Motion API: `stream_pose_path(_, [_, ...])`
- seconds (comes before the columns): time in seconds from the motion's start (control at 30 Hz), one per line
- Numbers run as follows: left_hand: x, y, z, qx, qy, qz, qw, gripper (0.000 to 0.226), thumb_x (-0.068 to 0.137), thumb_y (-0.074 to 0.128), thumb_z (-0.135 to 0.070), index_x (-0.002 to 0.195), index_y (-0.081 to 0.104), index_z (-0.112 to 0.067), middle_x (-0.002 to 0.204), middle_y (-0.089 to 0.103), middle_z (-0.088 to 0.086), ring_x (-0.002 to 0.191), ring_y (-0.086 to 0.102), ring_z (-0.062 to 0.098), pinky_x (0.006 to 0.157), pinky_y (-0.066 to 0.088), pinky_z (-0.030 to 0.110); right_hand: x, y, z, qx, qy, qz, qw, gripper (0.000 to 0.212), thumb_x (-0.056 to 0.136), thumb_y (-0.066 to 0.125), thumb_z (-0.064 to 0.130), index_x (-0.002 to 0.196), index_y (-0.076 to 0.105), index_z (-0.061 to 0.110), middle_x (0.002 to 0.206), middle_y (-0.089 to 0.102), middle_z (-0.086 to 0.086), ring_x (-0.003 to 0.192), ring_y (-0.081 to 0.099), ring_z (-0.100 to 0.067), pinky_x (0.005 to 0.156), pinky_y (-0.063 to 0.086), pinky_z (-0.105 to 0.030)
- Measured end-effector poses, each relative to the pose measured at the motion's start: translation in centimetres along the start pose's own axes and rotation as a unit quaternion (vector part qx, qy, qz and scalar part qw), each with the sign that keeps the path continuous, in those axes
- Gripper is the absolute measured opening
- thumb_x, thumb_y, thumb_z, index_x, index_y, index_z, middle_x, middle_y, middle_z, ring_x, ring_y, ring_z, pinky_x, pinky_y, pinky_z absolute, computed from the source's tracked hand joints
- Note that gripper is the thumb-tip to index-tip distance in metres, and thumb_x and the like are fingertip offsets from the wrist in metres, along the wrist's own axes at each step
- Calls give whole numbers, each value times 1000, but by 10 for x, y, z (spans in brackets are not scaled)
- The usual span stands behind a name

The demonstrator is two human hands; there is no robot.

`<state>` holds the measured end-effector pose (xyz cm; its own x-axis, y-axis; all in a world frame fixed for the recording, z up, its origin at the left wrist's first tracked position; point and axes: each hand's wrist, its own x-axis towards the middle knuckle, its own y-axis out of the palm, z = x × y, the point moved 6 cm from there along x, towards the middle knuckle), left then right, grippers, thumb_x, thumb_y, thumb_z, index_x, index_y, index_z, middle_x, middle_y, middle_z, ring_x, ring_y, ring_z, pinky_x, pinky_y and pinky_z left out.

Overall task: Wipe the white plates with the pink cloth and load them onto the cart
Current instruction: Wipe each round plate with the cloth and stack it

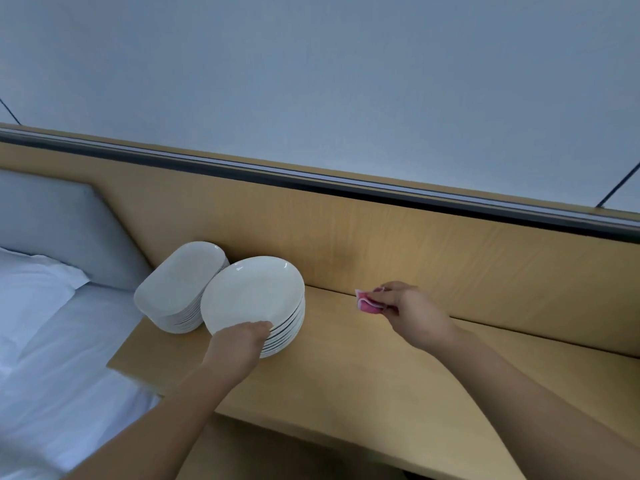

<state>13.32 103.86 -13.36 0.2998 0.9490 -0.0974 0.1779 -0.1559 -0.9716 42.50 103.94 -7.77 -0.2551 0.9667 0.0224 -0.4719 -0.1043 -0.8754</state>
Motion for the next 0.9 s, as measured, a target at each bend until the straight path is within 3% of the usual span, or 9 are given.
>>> stream_pose_path(0.07, [3, -11, -14, -51, 15, -51, 997, 36, 99, 41, -37, 123, 60, -18, 118, 64, -5, 111, 58, 16, 85, 48, 32, -5, -6, 1, 6, 5, -4, 1000, 42, 96, 50, 3, 125, 64, 29, 113, 59, 6, 95, 55, -10, 74, 47, -22])
stream_pose_path(0.17, [11, -25, -63, -197, -6, -87, 976, 44, 93, 57, -35, 134, 51, -22, 129, 57, -10, 119, 52, 10, 96, 44, 29, -16, -17, 0, 27, 3, -19, 999, 40, 95, 51, 1, 122, 66, 26, 111, 60, 5, 96, 55, -8, 75, 47, -21])
stream_pose_path(0.27, [21, -13, -132, -476, -55, 5, 877, 61, 88, 66, -26, 142, 38, -26, 133, 51, -11, 117, 52, 2, 99, 45, 30, -33, -32, -7, 26, -2, -30, 999, 41, 94, 53, -1, 124, 66, 23, 113, 60, 2, 96, 54, -10, 75, 38, -7])
stream_pose_path(0.33, [21, -2, -183, -557, -61, 75, 825, 59, 89, 62, -18, 141, 38, -30, 132, 53, -14, 114, 54, -1, 100, 45, 33, -50, -47, -14, 24, -1, -46, 999, 42, 91, 54, -3, 123, 66, 20, 112, 61, -1, 96, 52, -8, 76, 32, -2])
stream_pose_path(0.47, [16, 4, -277, -623, -1, 142, 769, 44, 86, 56, -2, 109, 58, -40, 111, 66, -19, 111, 61, 9, 97, 48, 41, -102, -81, -37, 26, 34, -91, 995, 43, 88, 55, -5, 120, 69, 19, 109, 63, -3, 98, 58, -16, 83, 44, -20])
stream_pose_path(0.57, [4, 6, -342, -666, 28, 212, 715, 46, 72, 56, -8, 113, 58, -29, 116, 67, 0, 107, 65, 17, 91, 53, 40, -158, -109, -54, 16, 111, -134, 985, 42, 87, 50, -5, 117, 69, 18, 108, 63, -4, 97, 59, -19, 84, 48, -30])
stream_pose_path(0.63, [-9, 7, -382, -690, 54, 270, 670, 43, 77, 55, -4, 116, 59, -21, 109, 68, 5, 97, 67, 18, 92, 51, 46, -202, -126, -58, -6, 178, -165, 970, 43, 87, 49, -4, 118, 68, 18, 107, 63, -5, 96, 58, -21, 82, 48, -35])
stream_pose_path(0.73, [-41, 7, -443, -679, 124, 372, 621, 39, 92, 41, 5, 121, 58, -15, 104, 68, 7, 93, 66, 20, 94, 48, 56, -275, -153, -52, -39, 277, -232, 932, 44, 89, 49, -3, 124, 66, 19, 111, 62, -6, 100, 58, -22, 84, 49, -34])
stream_pose_path(0.9, [-147, -5, -533, -615, 233, 519, 546, 38, 92, 40, 10, 110, 61, -16, 100, 70, 8, 98, 67, 25, 87, 53, 52, -412, -181, -8, -72, 444, -301, 841, 46, 91, 46, -2, 126, 64, 23, 119, 60, -2, 107, 56, -19, 90, 49, -33])
